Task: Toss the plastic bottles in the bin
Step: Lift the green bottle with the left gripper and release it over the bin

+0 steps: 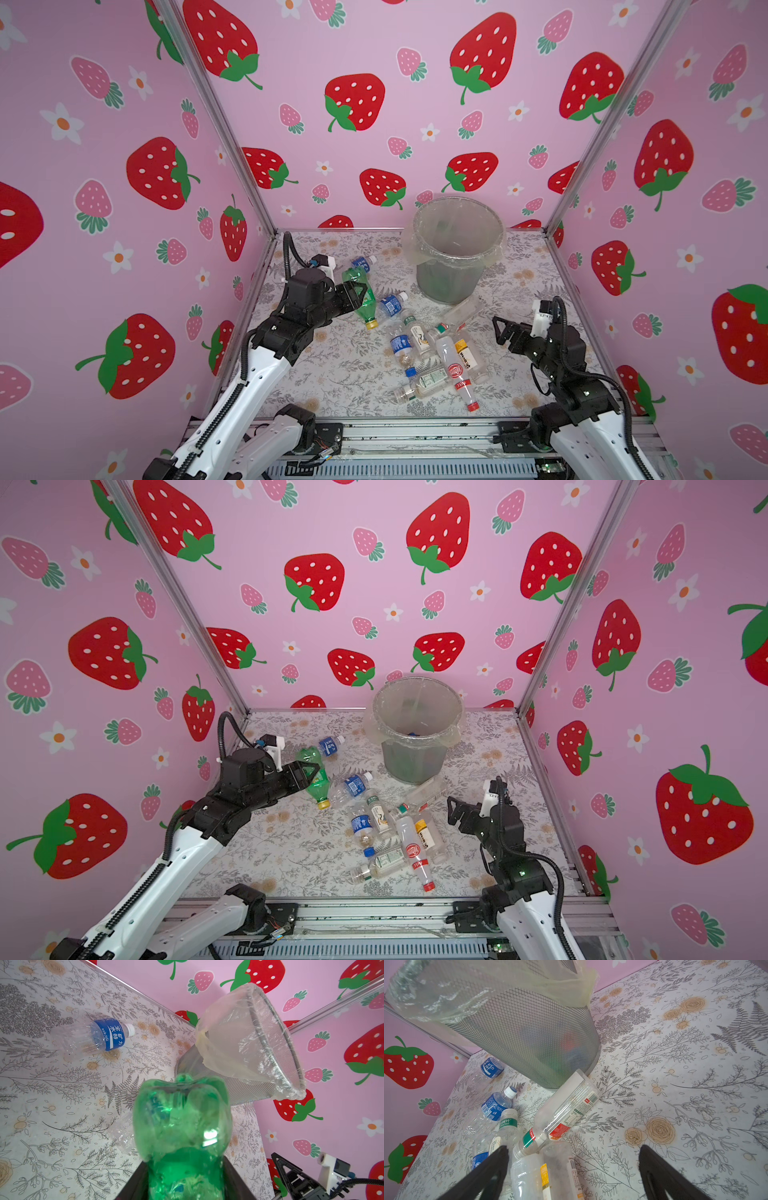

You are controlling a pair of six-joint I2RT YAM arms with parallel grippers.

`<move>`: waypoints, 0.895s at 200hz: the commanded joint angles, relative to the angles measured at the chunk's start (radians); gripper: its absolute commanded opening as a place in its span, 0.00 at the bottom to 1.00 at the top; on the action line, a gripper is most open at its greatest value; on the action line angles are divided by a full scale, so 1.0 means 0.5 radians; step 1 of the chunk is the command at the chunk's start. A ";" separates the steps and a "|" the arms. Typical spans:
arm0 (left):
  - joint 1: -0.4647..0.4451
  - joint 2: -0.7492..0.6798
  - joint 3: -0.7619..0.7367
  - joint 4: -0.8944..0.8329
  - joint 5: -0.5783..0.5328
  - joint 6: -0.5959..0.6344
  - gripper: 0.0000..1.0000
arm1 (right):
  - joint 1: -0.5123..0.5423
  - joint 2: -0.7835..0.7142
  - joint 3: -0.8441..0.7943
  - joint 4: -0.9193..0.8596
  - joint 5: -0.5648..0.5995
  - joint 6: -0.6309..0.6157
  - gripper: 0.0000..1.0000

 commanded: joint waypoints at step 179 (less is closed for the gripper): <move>-0.552 2.212 3.427 -0.644 -0.311 0.471 0.69 | 0.000 0.016 0.100 -0.073 0.107 0.003 0.99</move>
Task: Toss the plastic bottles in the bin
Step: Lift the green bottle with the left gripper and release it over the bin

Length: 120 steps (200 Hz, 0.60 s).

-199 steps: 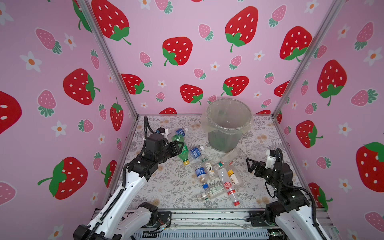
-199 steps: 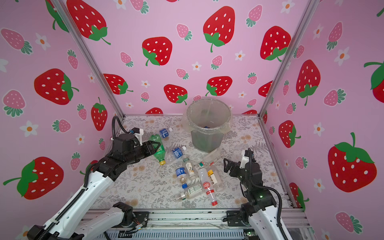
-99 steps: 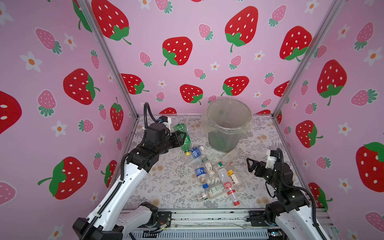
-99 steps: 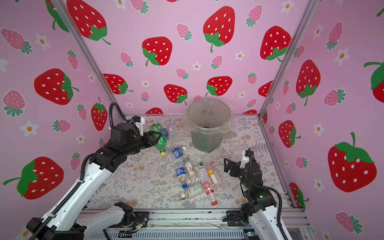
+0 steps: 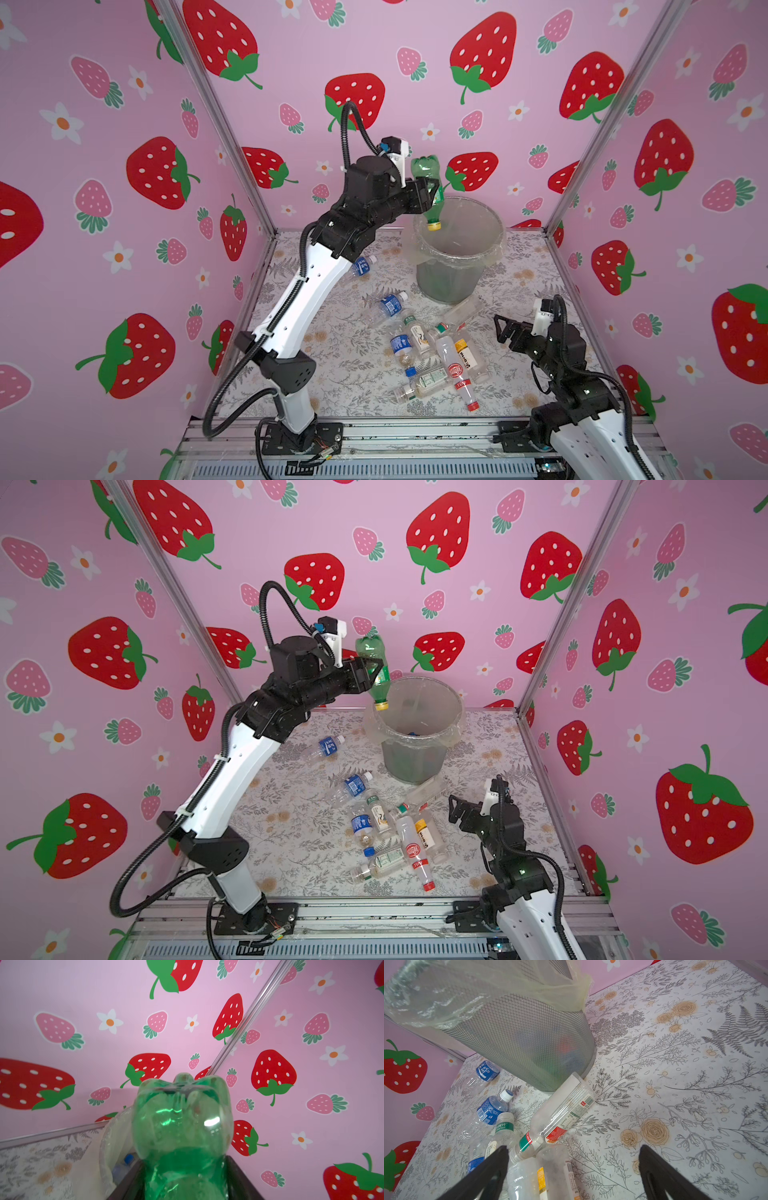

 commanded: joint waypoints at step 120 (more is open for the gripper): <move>0.048 -0.768 -1.051 -0.123 -0.572 0.023 0.99 | -0.001 -0.024 0.021 -0.043 0.012 0.023 0.99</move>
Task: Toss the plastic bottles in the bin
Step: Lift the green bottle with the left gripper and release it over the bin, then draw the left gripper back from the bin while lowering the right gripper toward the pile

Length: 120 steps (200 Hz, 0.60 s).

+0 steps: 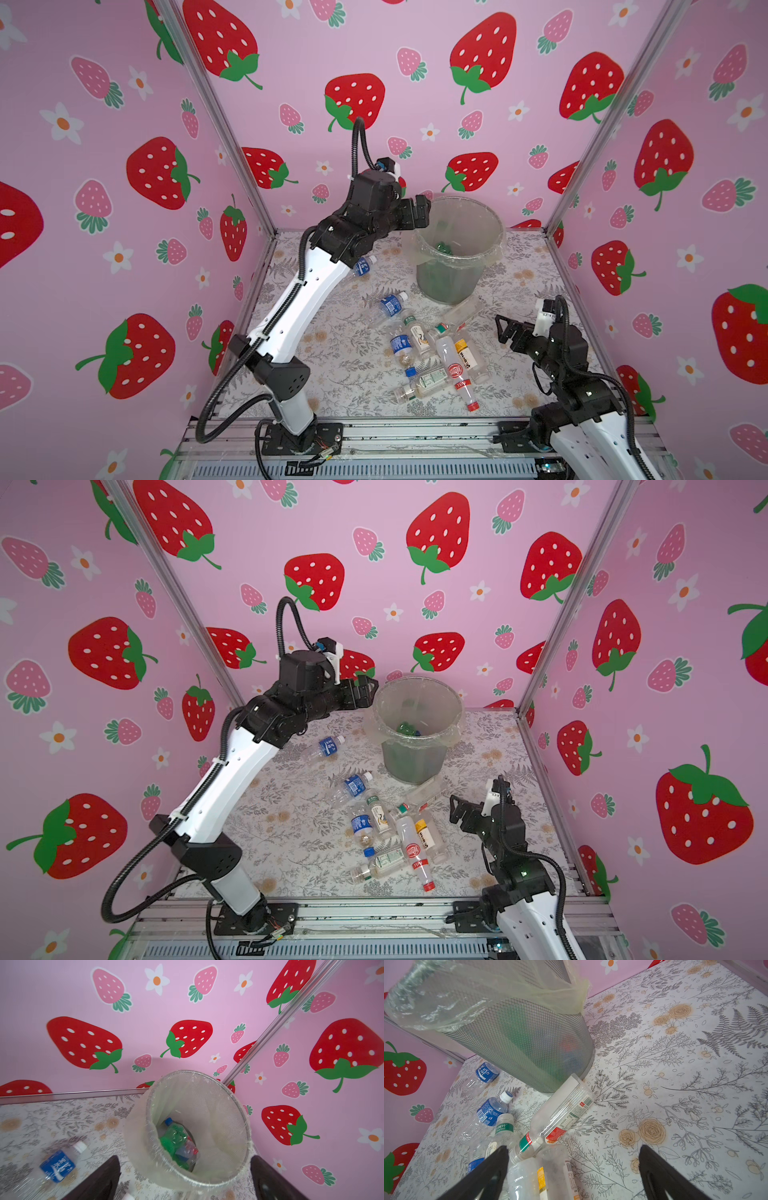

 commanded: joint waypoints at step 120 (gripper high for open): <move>0.541 -0.977 -1.616 0.127 -0.010 -0.056 0.99 | 0.000 0.162 -0.019 0.025 -0.055 0.162 0.99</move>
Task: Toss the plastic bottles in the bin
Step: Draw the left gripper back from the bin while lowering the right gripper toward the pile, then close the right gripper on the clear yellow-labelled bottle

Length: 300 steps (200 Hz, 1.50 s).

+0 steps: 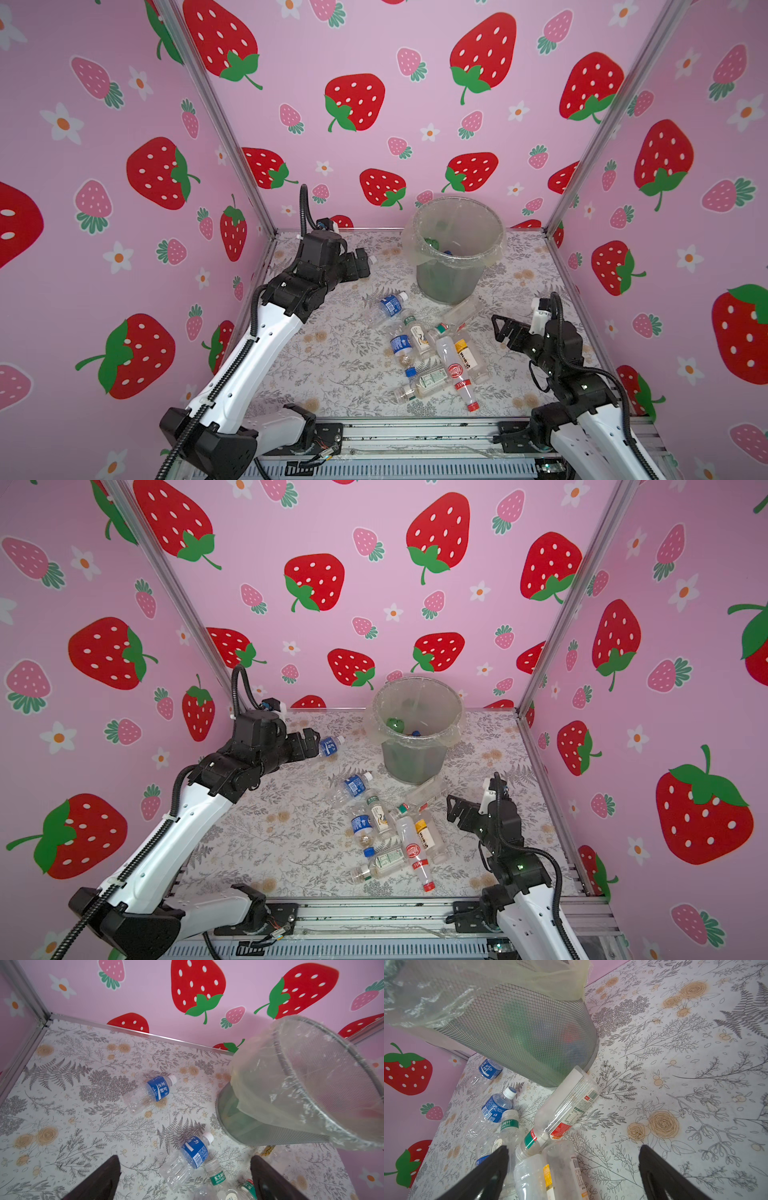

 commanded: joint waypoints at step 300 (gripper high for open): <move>0.503 -0.299 -0.664 -0.138 0.415 -0.012 0.99 | 0.714 0.533 -0.073 -0.154 0.392 0.193 0.99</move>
